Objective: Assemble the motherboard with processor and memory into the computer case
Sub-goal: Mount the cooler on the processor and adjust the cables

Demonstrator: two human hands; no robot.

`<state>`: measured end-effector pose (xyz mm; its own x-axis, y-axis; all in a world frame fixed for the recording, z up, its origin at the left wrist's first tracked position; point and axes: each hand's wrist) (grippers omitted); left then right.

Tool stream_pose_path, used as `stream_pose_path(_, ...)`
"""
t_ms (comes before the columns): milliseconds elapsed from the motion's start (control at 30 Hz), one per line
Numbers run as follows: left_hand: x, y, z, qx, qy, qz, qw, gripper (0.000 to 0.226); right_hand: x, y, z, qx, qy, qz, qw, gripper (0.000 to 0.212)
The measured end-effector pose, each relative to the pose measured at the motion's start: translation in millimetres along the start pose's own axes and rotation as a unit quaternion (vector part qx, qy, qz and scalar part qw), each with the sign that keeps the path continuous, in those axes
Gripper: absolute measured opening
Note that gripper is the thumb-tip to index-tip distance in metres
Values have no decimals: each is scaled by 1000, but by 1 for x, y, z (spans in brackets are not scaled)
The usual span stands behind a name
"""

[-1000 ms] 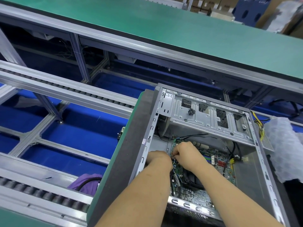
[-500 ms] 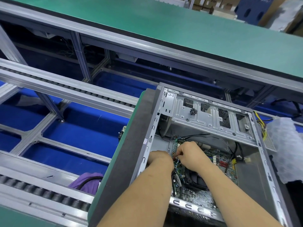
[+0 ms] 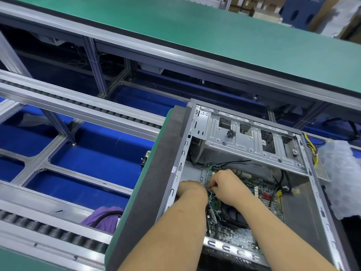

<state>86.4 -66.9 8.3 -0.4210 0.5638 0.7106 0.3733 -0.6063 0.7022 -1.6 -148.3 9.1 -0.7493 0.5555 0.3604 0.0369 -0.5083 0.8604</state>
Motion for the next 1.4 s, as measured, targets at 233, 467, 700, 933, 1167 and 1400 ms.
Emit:
stream_pose_path(233, -1, 0, 0, -4, -3, -3, 1000, 36, 0, 0, -4, -36, 13, -16, 999, 12)
stream_pose_path(467, -3, -1, -1, -7, -9, -5, 1000, 35, -4, -3, -9, -52, 12, -20, 998, 12)
stream_pose_path(700, -3, -1, -1, -14, -6, -8, 1000, 35, -3, -5, -2, -24, -1, -10, 1000, 13)
stream_pose_path(933, -4, -2, -1, -19, -2, -13, 1000, 36, 0, -7, 9, 37, -16, 2, 999, 23)
stream_pose_path(1167, -6, -4, 0, -8, 5, -11, 1000, 37, -1, -6, 7, -1, -19, -1, 1000, 37)
stream_pose_path(1400, 9, 23, 3, 5, -74, -142, 987, 32, 0, -2, 4, -1, -21, 14, 1000, 19)
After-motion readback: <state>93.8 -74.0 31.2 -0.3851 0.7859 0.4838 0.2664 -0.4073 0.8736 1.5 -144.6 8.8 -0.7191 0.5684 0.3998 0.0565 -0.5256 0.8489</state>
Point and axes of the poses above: each hand's wrist, its own x-axis away from the middle knuckle, its own y-axis out of the back of the hand, z = x × y, and after that the axes turned 9 degrees about -x, right-handed
